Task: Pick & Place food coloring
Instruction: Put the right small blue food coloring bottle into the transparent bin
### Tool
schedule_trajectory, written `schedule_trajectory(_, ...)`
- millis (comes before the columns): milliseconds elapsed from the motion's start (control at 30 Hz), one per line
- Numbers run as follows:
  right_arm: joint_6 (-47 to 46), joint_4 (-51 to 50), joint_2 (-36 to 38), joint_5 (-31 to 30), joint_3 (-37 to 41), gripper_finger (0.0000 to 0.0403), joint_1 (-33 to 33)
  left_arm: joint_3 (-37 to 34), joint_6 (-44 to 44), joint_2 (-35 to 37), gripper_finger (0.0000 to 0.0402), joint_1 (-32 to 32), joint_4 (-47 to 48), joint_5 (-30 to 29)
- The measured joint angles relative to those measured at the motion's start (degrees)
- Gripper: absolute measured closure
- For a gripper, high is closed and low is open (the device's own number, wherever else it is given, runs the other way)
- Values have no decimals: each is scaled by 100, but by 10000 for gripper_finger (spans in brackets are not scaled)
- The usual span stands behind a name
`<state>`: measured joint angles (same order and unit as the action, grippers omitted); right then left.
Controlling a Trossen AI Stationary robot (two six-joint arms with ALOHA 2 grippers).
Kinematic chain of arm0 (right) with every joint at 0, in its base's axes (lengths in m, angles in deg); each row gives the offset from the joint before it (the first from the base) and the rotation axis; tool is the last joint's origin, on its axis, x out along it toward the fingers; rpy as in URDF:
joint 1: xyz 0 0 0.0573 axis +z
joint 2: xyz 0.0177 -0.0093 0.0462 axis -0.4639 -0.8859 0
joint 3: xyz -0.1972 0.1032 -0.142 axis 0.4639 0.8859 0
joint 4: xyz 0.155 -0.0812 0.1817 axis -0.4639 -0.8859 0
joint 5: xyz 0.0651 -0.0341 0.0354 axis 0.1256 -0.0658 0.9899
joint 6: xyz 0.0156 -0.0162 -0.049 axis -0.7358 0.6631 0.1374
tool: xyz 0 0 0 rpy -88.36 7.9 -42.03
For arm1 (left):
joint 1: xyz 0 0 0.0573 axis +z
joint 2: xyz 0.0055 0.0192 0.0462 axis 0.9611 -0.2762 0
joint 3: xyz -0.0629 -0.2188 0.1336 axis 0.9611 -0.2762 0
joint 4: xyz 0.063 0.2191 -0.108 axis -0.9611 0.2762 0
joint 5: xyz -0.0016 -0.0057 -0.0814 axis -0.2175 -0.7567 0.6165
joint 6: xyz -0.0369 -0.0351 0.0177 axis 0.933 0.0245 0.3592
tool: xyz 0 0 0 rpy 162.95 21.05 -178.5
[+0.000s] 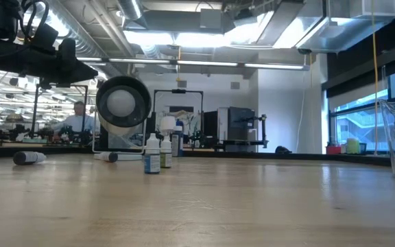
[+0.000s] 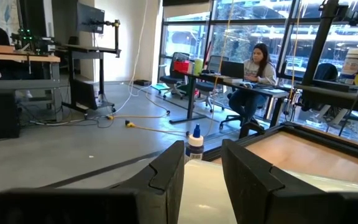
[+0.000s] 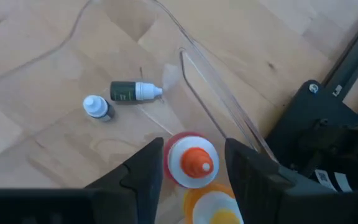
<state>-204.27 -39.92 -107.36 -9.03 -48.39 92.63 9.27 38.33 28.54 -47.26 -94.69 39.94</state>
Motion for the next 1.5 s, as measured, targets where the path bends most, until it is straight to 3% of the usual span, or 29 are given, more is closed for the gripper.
schedule_trajectory(200, -205, -326, 0, 242, -125, 232, 0, 0, 2, 0, 297, 0, 0, 0)
schedule_trajectory(400, -303, -983, 0, 133, -836, 232, 0, 0, 3, 1, 297, 0, 0, 4)
schedule_trajectory(500, 42, -962, 9, -546, -1137, 232, -2, 0, 4, 0, 297, 1, 0, 4)
schedule_trajectory(733, 1118, -952, 75, -3266, -1283, 232, -303, 0, 3, -1, 297, 0, -2, -4)
schedule_trajectory(933, 2301, -777, 553, -3343, -1279, 232, -940, 0, 1, -1, 297, 1, -2, -9)
schedule_trajectory(1067, 4019, 409, 770, -3405, -1255, 232, -1468, 0, 1, -1, 297, 1, -2, -11)
schedule_trajectory(1167, 6024, 1993, 877, -3090, -1132, 232, -1979, 0, -1, 0, 297, 0, -3, -12)
schedule_trajectory(1300, 8626, 4160, 898, -1801, -802, 232, -2799, 0, -1, 0, 297, 1, -3, -9)
schedule_trajectory(1500, 10910, 6470, 901, 283, -40, 232, -4027, 0, -1, 0, 297, 0, -2, -7)
